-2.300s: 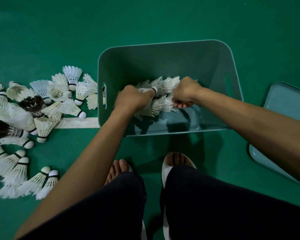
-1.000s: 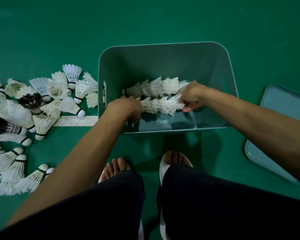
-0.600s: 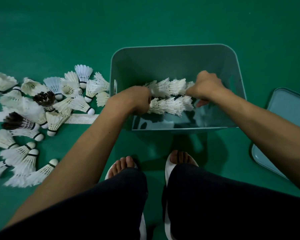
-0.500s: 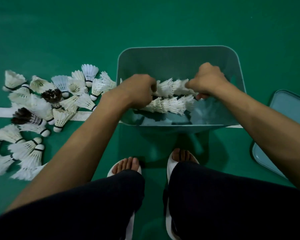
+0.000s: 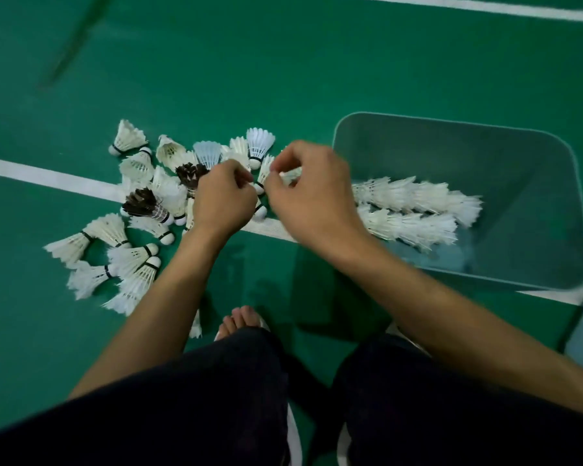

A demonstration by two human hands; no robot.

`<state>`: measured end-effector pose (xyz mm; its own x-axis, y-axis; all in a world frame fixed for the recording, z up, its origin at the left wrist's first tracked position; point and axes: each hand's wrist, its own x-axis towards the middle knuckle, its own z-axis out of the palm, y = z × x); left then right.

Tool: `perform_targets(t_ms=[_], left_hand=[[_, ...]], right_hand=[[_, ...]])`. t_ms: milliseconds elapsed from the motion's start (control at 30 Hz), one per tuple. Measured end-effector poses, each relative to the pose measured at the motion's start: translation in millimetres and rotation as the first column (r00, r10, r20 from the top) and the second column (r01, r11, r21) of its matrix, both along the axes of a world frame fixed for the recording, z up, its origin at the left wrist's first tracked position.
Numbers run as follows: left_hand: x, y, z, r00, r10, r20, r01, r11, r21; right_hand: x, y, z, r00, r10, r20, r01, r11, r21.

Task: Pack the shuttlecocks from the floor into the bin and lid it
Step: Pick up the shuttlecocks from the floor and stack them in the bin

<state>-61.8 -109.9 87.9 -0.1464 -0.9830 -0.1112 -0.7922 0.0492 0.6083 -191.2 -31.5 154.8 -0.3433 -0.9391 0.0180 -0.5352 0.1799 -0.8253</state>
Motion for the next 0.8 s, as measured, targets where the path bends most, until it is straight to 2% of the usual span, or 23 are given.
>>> perform_targets(t_ms=[67,167,267,367,467,533,633,700,767,800], left_hand=[[19,-8,-29,0.994,0.103,0.036,-0.107,0.983,0.146],[29,-13,-62,0.951,0.306,-0.046,-0.264,0.88,0.395],[22,-16,-81,0.913,0.4,-0.078,-0.319,0.82,0.475],[4,-20,-89,0.893,0.449,-0.026,-0.396,0.813,0.426],[-5,-24,-97,0.875,0.481,0.048,-0.465,0.809,0.36],[-4,-22,-93,0.83,0.556,0.033,-0.532,0.773,0.347],[-4,-14,-82,0.74,0.666,-0.09,-0.624,0.731,0.276],[-4,-14,-75,0.745,0.625,-0.232,-0.594,0.781,0.194],[-7,-24,-76,0.822,0.469,-0.323,-0.45,0.882,0.138],[-9,-31,-78,0.87,0.382,-0.313,-0.361,0.924,0.125]], right_hand=[[27,-8,-31,0.994,0.104,-0.044,-0.1,0.991,0.088],[43,-18,-77,0.965,0.219,-0.144,-0.162,0.931,0.327],[40,-23,-112,0.892,0.296,-0.341,-0.136,0.896,0.424],[38,-32,-136,0.82,0.268,-0.505,-0.083,0.929,0.36],[39,-43,-153,0.793,0.2,-0.575,-0.033,0.957,0.287],[40,-48,-161,0.796,0.175,-0.58,-0.022,0.965,0.26],[38,-52,-174,0.799,0.139,-0.585,0.007,0.971,0.24],[38,-51,-178,0.791,0.152,-0.593,0.004,0.967,0.253],[40,-47,-177,0.781,0.129,-0.611,0.027,0.97,0.241],[41,-45,-176,0.776,0.103,-0.622,0.048,0.974,0.221]])
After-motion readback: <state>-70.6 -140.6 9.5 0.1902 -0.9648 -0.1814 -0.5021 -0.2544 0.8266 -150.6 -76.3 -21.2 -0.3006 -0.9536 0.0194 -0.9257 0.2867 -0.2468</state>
